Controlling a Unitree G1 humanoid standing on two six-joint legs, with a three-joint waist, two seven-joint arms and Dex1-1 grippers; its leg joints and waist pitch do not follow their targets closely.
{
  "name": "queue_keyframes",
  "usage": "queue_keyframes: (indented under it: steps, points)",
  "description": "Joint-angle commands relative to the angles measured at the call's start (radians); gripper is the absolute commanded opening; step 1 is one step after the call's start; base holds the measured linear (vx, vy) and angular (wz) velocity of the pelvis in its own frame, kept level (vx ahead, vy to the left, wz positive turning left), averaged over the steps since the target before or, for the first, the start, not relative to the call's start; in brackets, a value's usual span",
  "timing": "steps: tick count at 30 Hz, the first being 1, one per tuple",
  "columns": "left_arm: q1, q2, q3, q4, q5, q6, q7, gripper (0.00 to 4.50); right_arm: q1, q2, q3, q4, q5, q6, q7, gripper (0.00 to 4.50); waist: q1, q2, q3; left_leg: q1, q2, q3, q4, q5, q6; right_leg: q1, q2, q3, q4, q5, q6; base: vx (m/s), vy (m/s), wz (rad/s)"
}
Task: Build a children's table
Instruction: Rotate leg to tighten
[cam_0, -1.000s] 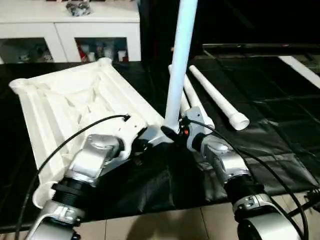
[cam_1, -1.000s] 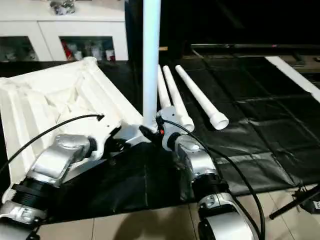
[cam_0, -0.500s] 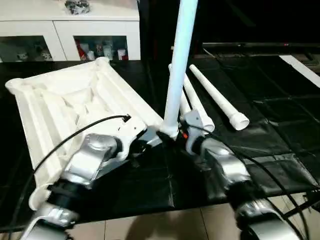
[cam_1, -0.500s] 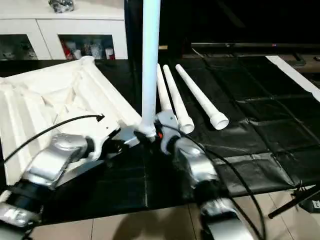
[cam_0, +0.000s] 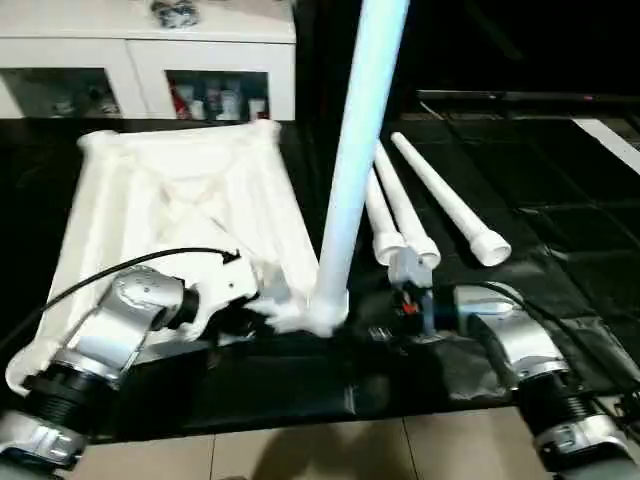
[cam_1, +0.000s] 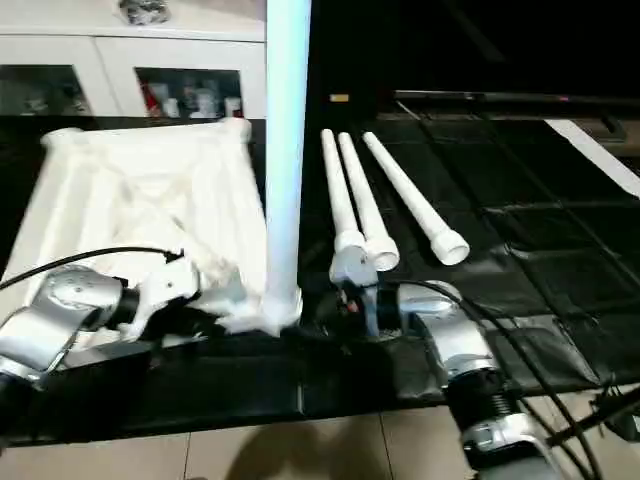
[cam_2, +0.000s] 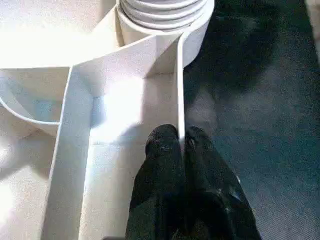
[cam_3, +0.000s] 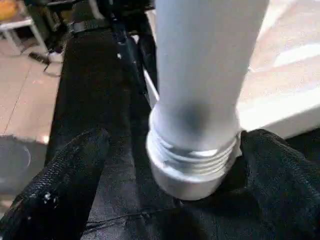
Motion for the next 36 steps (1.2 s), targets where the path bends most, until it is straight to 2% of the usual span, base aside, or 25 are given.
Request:
queue_keyframes:
  steps: [1,5,7,14,15,21,25,32,34,36]
  points:
    - [-0.005,0.006,-0.066,0.013,0.010,-0.040,-0.072,0.00,-0.030,-0.012,0.021,0.011,-0.017,-0.032,0.034,4.47,-0.002,0.002,-0.053,0.007,0.023,0.001,-0.058,-0.239,0.031,0.045,-0.071,0.048,-0.078,-0.275,-0.169,0.000,0.000,0.00]
    - [-0.018,0.005,-0.089,0.016,0.014,-0.072,-0.110,0.00,-0.057,0.004,0.042,0.038,-0.023,-0.050,0.063,4.47,0.000,0.003,-0.053,0.009,0.025,0.001,-0.058,-0.240,0.027,0.044,-0.070,0.048,-0.076,-0.264,-0.176,0.000,0.000,0.00]
    - [-0.027,-0.005,-0.103,0.012,0.017,-0.084,-0.121,0.00,-0.073,0.019,0.056,0.061,-0.025,-0.046,0.078,4.19,0.003,0.000,-0.055,0.009,0.026,0.002,-0.058,-0.237,0.024,0.045,-0.070,0.048,-0.073,-0.249,-0.179,0.000,0.000,0.00]
    - [-0.041,-0.015,-0.110,0.022,0.017,-0.098,-0.132,0.00,-0.084,0.029,0.073,0.090,-0.020,-0.042,0.109,3.70,0.013,0.000,-0.055,0.009,0.026,0.003,-0.057,-0.234,0.019,0.047,-0.071,0.049,-0.072,-0.239,-0.180,0.000,0.000,0.00]
    - [-0.042,-0.016,-0.111,0.025,0.017,-0.101,-0.134,0.00,-0.086,0.029,0.074,0.095,-0.020,-0.047,0.111,3.50,0.014,0.000,-0.055,0.009,0.026,0.002,-0.058,-0.235,0.018,0.046,-0.071,0.048,-0.072,-0.243,-0.178,0.000,0.000,0.00]
    - [-0.047,-0.014,-0.111,0.041,0.018,-0.110,-0.139,0.00,-0.086,0.025,0.075,0.102,-0.012,-0.047,0.128,2.97,0.014,0.001,-0.057,0.009,0.026,0.002,-0.057,-0.229,0.017,0.048,-0.071,0.048,-0.070,-0.236,-0.176,0.000,0.000,0.00]
    - [-0.049,-0.015,-0.110,0.052,0.016,-0.108,-0.131,0.00,-0.084,0.027,0.071,0.108,-0.009,-0.047,0.134,2.76,0.014,0.002,-0.056,0.009,0.026,0.002,-0.057,-0.232,0.017,0.047,-0.070,0.047,-0.070,-0.234,-0.181,0.000,0.000,0.00]
    - [-0.031,-0.059,-0.034,0.043,-0.031,0.001,-0.033,0.00,-0.049,0.067,0.028,0.080,0.032,0.001,0.060,2.72,0.016,0.002,-0.055,0.010,0.026,0.002,-0.057,-0.241,0.012,0.046,-0.071,0.048,-0.071,-0.245,-0.185,0.000,0.000,0.00]
    - [-0.025,-0.069,-0.012,0.035,-0.038,0.028,0.004,0.00,-0.042,0.085,0.013,0.080,0.036,0.019,0.015,2.72,0.012,-0.001,-0.053,0.007,0.024,-0.001,-0.060,-0.258,0.006,0.048,-0.072,0.047,-0.076,-0.290,-0.169,0.000,0.000,0.00]
    - [-0.014,-0.096,0.036,0.012,-0.047,0.090,0.093,0.00,-0.034,0.127,-0.011,0.101,0.012,0.023,-0.123,2.72,0.005,-0.003,-0.051,0.008,0.022,-0.003,-0.062,-0.270,-0.008,0.046,-0.073,0.047,-0.079,-0.335,-0.156,0.000,0.000,0.00]
